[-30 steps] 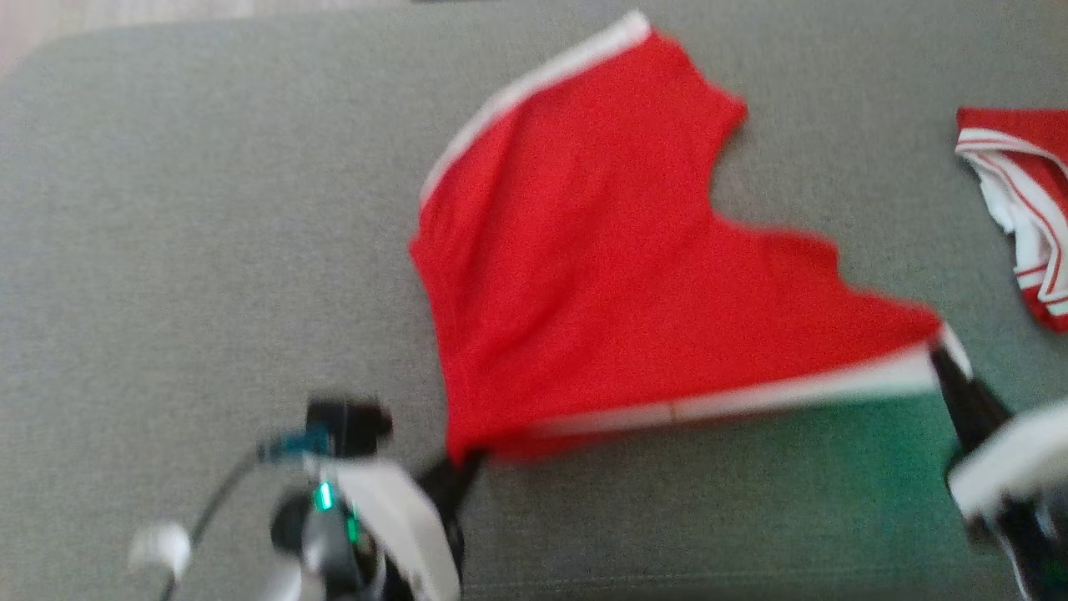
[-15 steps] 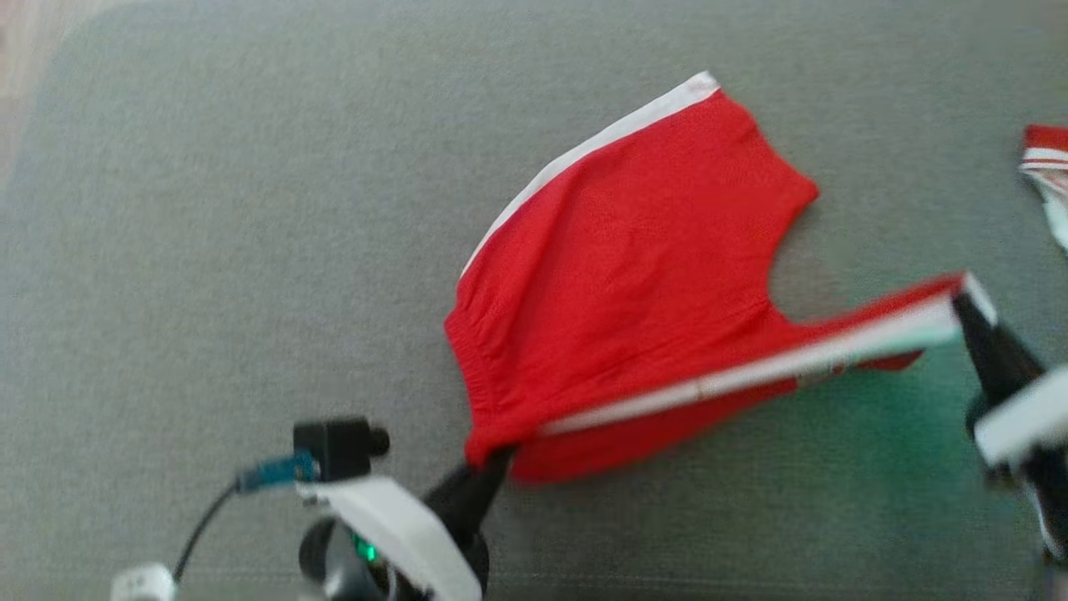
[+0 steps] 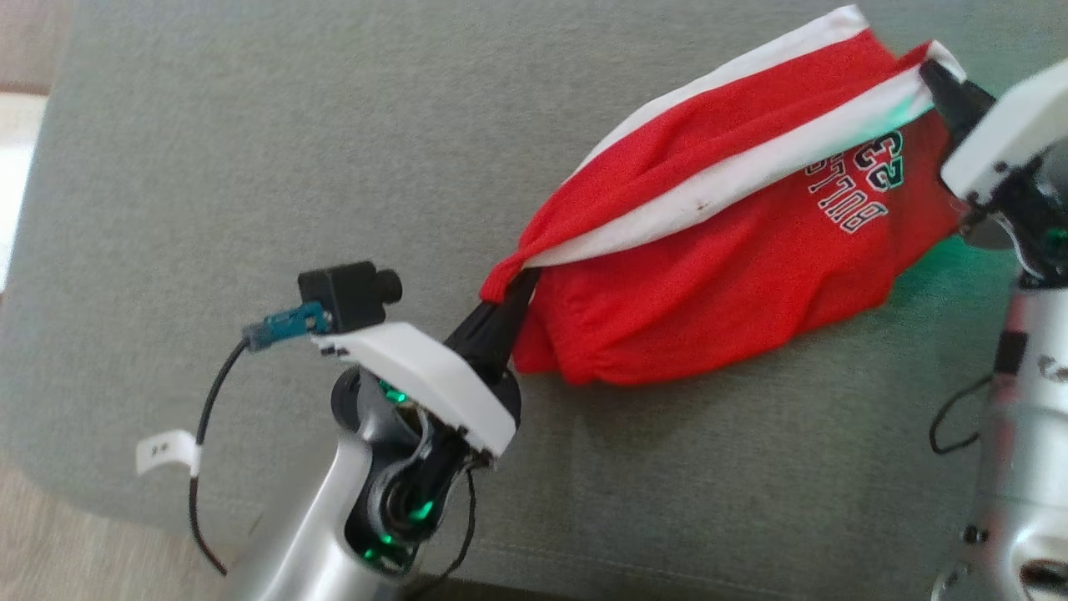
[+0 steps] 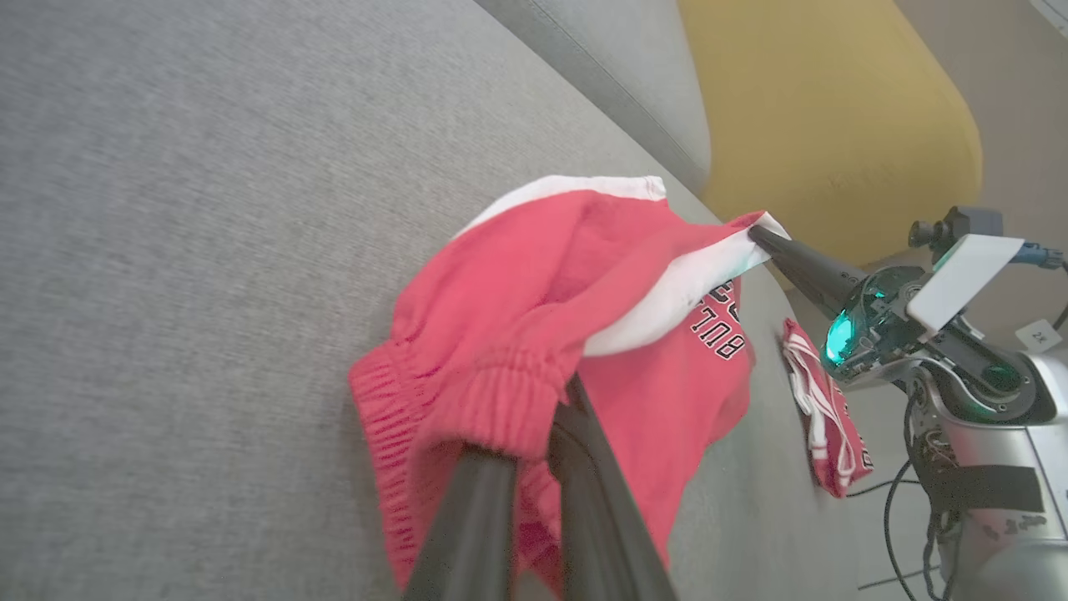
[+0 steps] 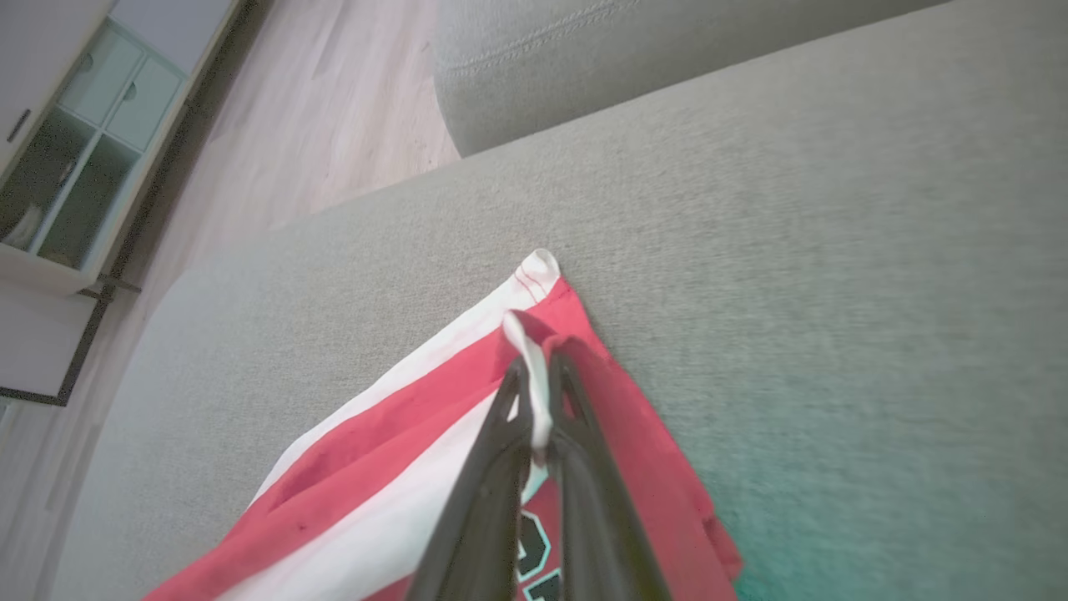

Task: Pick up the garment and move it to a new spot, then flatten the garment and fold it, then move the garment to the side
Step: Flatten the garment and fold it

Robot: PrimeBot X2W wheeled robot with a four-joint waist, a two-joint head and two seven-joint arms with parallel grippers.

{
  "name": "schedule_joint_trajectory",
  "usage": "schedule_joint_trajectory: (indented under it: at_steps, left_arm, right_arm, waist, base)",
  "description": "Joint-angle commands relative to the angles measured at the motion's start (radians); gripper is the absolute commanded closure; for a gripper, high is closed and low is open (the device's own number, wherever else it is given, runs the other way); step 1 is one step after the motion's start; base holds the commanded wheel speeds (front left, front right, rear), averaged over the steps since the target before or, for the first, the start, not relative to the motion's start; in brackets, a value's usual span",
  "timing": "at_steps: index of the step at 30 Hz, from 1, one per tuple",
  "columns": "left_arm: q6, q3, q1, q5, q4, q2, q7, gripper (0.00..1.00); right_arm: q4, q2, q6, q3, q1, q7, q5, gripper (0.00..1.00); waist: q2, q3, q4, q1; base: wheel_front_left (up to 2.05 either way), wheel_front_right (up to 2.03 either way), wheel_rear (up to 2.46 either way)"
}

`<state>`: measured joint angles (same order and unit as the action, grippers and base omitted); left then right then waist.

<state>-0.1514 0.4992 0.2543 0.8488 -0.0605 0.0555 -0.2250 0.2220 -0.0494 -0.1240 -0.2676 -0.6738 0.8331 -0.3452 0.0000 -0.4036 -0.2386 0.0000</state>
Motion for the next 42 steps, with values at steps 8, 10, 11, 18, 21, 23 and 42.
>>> schedule_joint_trajectory:
  at_steps: [8,10,11,18,21,23,42]
  left_arm:
    - [-0.019,0.016,0.149,0.054,0.093,-0.005,0.087,1.0]
    - [-0.025,0.03,0.174,0.063,0.115,-0.005,0.111,1.0]
    - [-0.027,0.037,0.184,0.071,0.122,-0.005,0.121,1.0]
    - [-0.036,0.08,0.225,0.098,0.175,-0.005,0.171,1.0]
    - [-0.043,0.093,0.235,0.099,0.199,-0.005,0.187,1.0]
    - [-0.044,0.097,0.238,0.102,0.205,-0.005,0.192,1.0]
    - [-0.183,0.157,0.142,-0.073,0.148,0.075,0.345,0.0]
  right_arm:
    - [0.063,-0.006,-0.007,0.061,-0.123,-0.041,0.078,1.0]
    - [0.08,-0.011,-0.007,0.075,-0.144,-0.062,0.082,1.0]
    - [0.088,-0.016,-0.007,0.082,-0.154,-0.073,0.084,1.0]
    - [0.147,-0.043,-0.007,0.113,-0.2,-0.141,0.092,1.0]
    - [0.181,-0.054,-0.007,0.123,-0.203,-0.16,0.101,1.0]
    - [0.19,-0.058,-0.007,0.129,-0.203,-0.165,0.103,1.0]
    - [0.116,-0.249,-0.007,0.294,-0.103,-0.11,-0.028,0.0]
  waist:
    - [0.0,-0.05,-0.062,0.0]
    - [0.0,-0.056,-0.061,0.0]
    - [0.0,-0.059,-0.061,0.0]
    - [0.0,-0.072,-0.061,0.0]
    - [0.0,-0.074,-0.063,0.0]
    - [0.0,-0.074,-0.063,0.0]
    - [0.0,-0.034,-0.018,0.0]
  base:
    - [0.0,0.0,0.0]
    - [0.0,0.0,0.0]
    - [0.0,0.0,0.0]
    - [0.0,0.0,0.0]
    - [0.0,0.0,0.0]
    - [0.0,0.0,0.0]
    - [0.0,0.0,0.0]
